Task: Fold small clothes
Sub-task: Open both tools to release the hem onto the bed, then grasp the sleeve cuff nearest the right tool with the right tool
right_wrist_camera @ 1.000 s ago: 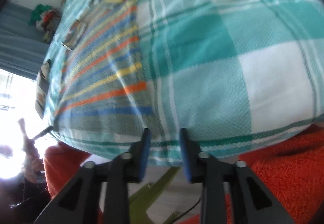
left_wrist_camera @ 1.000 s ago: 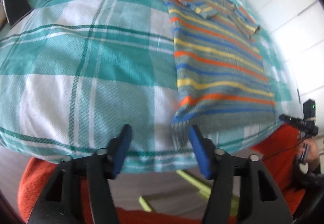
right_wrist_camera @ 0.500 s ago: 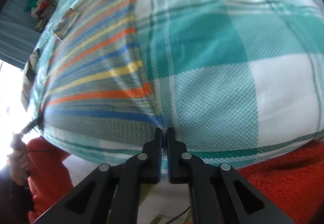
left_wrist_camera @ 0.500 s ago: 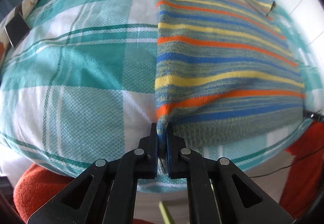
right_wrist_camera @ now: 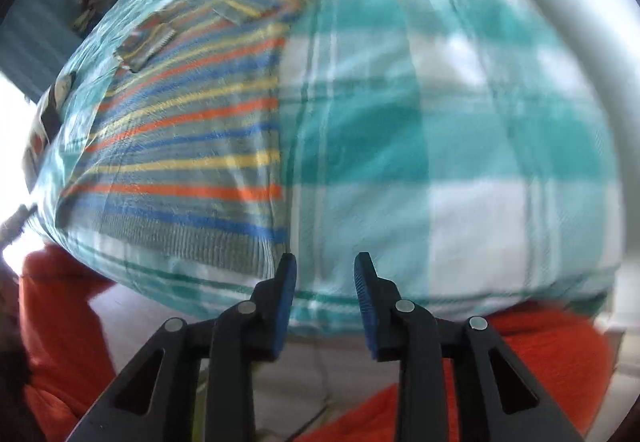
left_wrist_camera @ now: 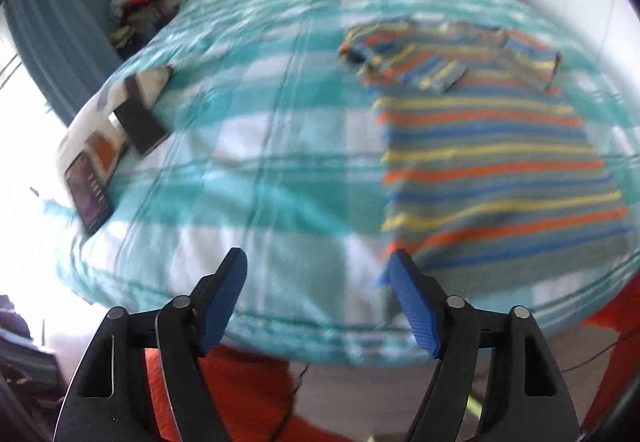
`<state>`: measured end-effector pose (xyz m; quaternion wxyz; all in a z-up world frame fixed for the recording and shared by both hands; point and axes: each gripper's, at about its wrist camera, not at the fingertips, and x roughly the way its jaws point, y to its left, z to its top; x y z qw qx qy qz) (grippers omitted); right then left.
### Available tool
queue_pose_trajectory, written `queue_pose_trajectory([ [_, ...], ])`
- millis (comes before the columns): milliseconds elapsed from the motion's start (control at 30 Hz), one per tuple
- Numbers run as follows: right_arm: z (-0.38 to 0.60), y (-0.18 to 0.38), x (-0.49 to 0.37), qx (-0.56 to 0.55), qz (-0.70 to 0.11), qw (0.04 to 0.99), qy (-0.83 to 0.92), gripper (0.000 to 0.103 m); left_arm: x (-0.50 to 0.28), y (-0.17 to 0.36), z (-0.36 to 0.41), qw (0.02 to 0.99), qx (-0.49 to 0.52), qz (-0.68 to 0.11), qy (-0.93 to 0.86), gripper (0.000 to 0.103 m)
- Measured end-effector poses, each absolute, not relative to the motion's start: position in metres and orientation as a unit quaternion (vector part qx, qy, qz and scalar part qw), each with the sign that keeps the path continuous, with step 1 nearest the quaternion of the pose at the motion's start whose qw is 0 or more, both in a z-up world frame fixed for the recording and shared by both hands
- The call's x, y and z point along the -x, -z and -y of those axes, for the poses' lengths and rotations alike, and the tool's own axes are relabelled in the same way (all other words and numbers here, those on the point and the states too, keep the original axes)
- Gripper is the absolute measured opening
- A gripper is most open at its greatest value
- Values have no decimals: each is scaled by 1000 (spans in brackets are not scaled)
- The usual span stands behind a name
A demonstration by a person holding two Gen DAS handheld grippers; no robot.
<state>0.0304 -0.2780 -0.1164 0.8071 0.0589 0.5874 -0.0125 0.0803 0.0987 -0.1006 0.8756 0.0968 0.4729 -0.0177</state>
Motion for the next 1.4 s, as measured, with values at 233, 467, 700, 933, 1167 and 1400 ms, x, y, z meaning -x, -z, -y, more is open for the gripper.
queue_pose_trajectory([
  [233, 226, 131, -88, -29, -533, 839, -104, 30, -110, 169, 8, 844, -144, -496, 144, 73],
  [467, 223, 182, -56, -9, -622, 778, -92, 30, -34, 186, -18, 772, -157, -584, 197, 55],
  [700, 225, 139, -45, -2, -596, 797, -95, 31, -77, 119, -36, 867, -40, -471, 158, 88],
  [933, 206, 115, -89, 14, -578, 808, -116, 34, -98, 201, 1, 795, -96, -569, 186, 46],
  [1167, 219, 71, -151, 128, -529, 834, -91, 50, -79, 139, 0, 836, -110, -512, 164, 82],
  [1400, 181, 114, -276, 177, -485, 843, -152, 57, -107, 112, -23, 866, -17, -486, 117, 85],
])
